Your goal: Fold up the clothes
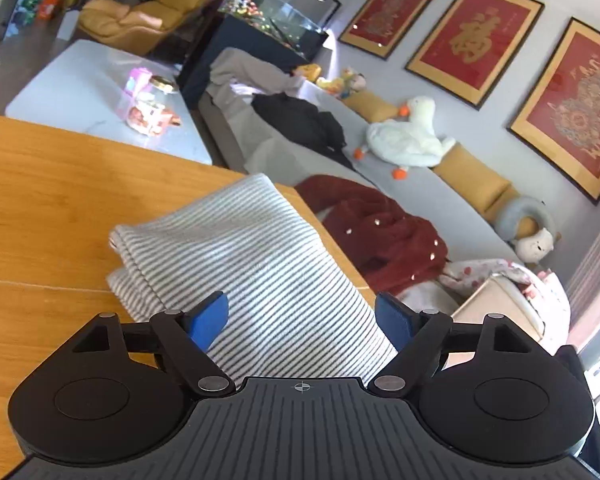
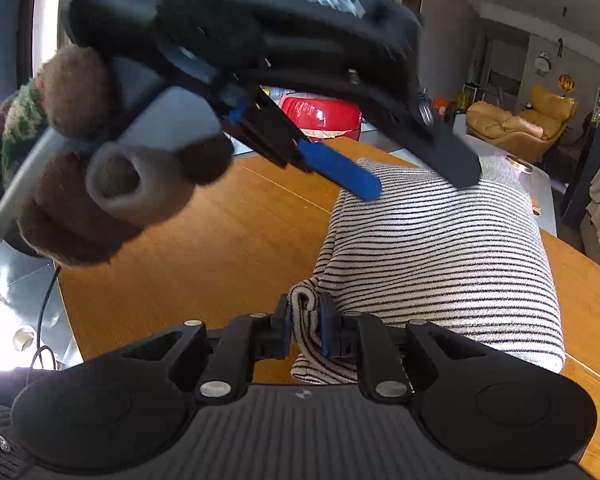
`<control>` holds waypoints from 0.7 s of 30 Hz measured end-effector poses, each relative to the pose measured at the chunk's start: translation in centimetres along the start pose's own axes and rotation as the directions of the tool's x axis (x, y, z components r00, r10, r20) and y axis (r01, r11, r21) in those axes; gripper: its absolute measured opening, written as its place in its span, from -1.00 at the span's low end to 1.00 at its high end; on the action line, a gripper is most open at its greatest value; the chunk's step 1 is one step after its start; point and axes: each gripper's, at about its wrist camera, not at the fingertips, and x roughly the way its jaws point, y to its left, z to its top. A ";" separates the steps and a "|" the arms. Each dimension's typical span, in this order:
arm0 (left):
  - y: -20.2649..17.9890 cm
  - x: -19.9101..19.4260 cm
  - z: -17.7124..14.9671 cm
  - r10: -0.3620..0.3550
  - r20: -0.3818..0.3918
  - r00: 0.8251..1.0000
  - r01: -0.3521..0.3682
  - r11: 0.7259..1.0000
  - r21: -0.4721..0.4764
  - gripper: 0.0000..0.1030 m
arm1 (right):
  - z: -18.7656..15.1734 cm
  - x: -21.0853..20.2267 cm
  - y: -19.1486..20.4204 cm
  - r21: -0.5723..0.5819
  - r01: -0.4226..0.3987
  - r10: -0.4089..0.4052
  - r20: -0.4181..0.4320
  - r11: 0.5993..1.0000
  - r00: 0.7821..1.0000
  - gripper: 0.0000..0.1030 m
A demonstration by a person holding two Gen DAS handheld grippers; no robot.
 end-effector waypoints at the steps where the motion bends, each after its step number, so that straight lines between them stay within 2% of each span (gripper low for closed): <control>1: 0.2 1.0 -0.3 0.019 -0.016 1.000 -0.019 1.000 0.008 0.59 | -0.1 -0.5 -0.3 0.000 -0.002 0.002 0.011 1.000 1.000 -0.68; 3: 0.1 1.7 -1.0 0.046 -0.020 0.999 -0.045 0.998 0.044 0.49 | -0.2 -1.6 -0.8 0.001 -0.007 0.007 0.034 1.000 0.999 -0.51; 5: -0.3 1.8 -1.3 0.067 -0.024 0.997 -0.065 0.995 0.078 0.50 | -0.1 -3.2 -2.0 0.026 -0.008 0.006 0.053 1.000 0.999 0.13; 6: -0.6 1.8 -1.4 0.078 -0.026 0.997 -0.075 0.993 0.095 0.50 | 0.0 -4.1 -2.6 0.039 0.009 -0.012 0.068 0.999 0.998 0.68; 7: -0.7 1.9 -1.6 0.085 -0.027 0.996 -0.081 0.990 0.112 0.50 | 0.0 -4.9 -3.4 0.055 0.014 -0.018 0.076 0.998 0.997 0.77; 8: -0.9 1.9 -1.7 0.090 -0.028 0.996 -0.085 0.988 0.130 0.50 | 0.0 -5.8 -4.2 0.071 0.015 -0.021 0.083 0.997 0.996 0.77; 11: -0.7 1.7 -2.0 0.079 -0.027 0.997 -0.074 0.988 0.134 0.50 | -0.5 -8.0 -7.9 0.243 -0.032 0.005 0.109 0.969 0.994 0.77; 15: 0.0 1.4 -2.2 0.050 -0.022 0.998 -0.048 0.992 0.119 0.50 | -1.0 -7.7 -14.0 0.507 -0.086 0.016 0.140 0.858 0.990 0.77; 18: 0.2 1.3 -2.3 0.041 -0.023 0.999 -0.038 0.992 0.121 0.50 | -2.5 -5.1 -17.0 0.610 -0.100 0.045 0.106 0.786 0.993 0.77; 21: 0.5 1.0 -2.3 0.033 -0.028 0.999 -0.030 0.993 0.113 0.50 | -3.5 -1.0 -18.0 0.692 -0.133 0.129 0.058 0.709 0.990 0.76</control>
